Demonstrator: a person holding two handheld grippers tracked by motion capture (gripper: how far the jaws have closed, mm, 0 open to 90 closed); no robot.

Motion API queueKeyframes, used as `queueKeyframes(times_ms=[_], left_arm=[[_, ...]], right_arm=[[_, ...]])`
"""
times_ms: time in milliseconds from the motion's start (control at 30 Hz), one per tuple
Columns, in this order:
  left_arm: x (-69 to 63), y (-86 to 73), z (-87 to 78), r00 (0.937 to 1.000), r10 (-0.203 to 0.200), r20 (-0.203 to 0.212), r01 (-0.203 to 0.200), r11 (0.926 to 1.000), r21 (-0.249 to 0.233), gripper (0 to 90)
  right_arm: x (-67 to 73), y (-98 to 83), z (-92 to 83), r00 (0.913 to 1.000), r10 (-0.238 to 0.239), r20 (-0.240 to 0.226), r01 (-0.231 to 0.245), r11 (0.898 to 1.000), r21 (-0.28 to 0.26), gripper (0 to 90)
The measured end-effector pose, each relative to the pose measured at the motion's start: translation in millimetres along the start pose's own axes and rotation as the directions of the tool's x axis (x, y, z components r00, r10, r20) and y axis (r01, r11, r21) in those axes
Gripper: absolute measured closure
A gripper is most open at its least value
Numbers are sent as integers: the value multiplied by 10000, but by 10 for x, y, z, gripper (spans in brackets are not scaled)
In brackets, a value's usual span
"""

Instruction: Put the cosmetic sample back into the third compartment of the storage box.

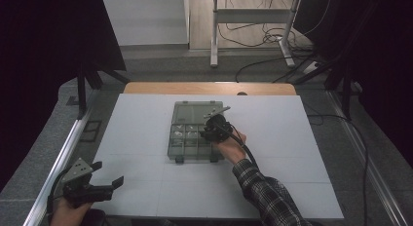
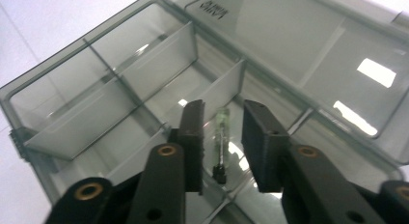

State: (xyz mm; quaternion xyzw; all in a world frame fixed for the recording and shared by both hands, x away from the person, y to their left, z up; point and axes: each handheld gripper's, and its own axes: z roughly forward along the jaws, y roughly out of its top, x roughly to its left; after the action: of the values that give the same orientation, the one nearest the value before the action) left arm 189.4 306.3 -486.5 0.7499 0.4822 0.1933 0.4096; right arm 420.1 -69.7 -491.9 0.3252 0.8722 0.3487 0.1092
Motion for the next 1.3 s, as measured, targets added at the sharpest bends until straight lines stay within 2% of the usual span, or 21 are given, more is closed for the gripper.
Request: queueKeyframes(times_ms=[100, 233, 567, 900, 1000, 1267, 1300], left_arm=[[0, 0, 1, 10000, 2, 6, -2, 10000, 3, 26], [-1, 1, 1, 10000, 9, 3, -9, 10000, 0, 26], [-3, 1, 1, 10000, 20, 5, -20, 10000, 3, 26], [-2, 1, 1, 10000, 22, 30, -22, 10000, -9, 26], [-3, 2, 1, 10000, 37, 31, -37, 10000, -2, 26], [-2, 1, 1, 10000, 28, 40, -28, 10000, -12, 26], [-2, 2, 1, 10000, 29, 44, -29, 10000, -13, 26]], right_arm=[[20, 1, -9, 10000, -51, 5, 51, 9999, 154, 636], [33, 6, -37, 10000, -47, 19, 47, 9999, 103, 588], [45, 9, -100, 9999, 108, -81, -107, 9999, 57, 523], [105, -4, -154, 9999, -119, 12, 118, 9996, 250, 454], [146, -11, -181, 9993, -339, 127, 336, 9990, 288, 417], [135, -39, -233, 9997, -213, -105, 215, 9996, 202, 382], [123, -46, -261, 9992, -195, -336, 198, 9998, 101, 373]])
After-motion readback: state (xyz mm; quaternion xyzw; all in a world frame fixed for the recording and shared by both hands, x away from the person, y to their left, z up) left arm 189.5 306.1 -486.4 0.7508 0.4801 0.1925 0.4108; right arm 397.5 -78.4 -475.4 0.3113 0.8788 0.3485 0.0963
